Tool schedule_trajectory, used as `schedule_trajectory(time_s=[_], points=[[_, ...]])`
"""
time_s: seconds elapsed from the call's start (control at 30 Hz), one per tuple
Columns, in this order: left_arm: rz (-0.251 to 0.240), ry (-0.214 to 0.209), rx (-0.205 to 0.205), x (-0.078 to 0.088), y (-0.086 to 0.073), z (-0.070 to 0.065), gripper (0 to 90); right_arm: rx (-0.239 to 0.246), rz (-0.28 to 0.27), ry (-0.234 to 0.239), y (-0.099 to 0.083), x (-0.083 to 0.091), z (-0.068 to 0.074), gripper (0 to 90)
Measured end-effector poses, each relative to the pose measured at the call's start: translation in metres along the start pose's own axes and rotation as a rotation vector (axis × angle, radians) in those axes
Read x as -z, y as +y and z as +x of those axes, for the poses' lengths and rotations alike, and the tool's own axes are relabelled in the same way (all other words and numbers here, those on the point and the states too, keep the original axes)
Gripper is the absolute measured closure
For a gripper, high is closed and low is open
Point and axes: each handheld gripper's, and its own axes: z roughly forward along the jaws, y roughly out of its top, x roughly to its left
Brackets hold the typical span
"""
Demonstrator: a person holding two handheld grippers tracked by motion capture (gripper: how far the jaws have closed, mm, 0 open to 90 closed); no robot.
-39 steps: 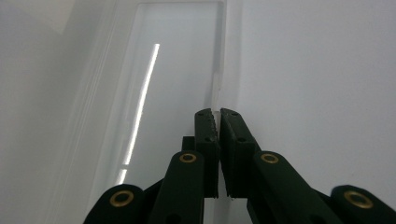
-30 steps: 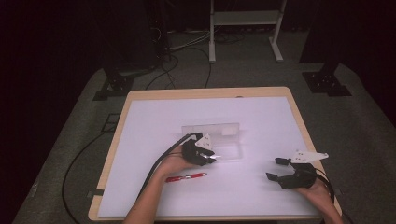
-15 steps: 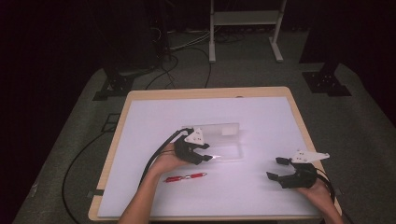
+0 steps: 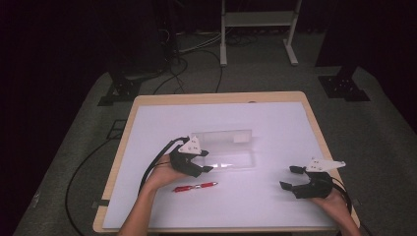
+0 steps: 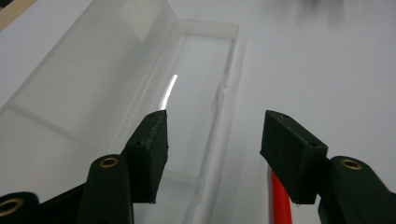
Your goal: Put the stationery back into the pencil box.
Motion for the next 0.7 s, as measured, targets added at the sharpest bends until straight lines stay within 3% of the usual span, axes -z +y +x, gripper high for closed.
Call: schedule_trajectory(time_s=[0.33, 0.4, 0.5, 0.7], points=[[0.003, 0.011, 0.007, 0.017, -0.009, -0.005, 36.1, 0.004, 0.003, 0.002, 0.000, -0.001, 0.002, 22.4], [0.001, 0.035, 0.011, 0.021, -0.013, -0.008, 33.2, 0.009, 0.007, 0.003, 0.001, -0.002, 0.003, 22.4], [-0.001, 0.038, 0.014, 0.023, -0.016, -0.009, 32.4, 0.009, 0.011, 0.004, 0.001, -0.002, 0.003, 22.4], [0.032, 0.030, 0.015, 0.024, -0.024, -0.014, 32.4, 0.007, 0.011, 0.007, 0.000, -0.003, 0.003, 22.4]])
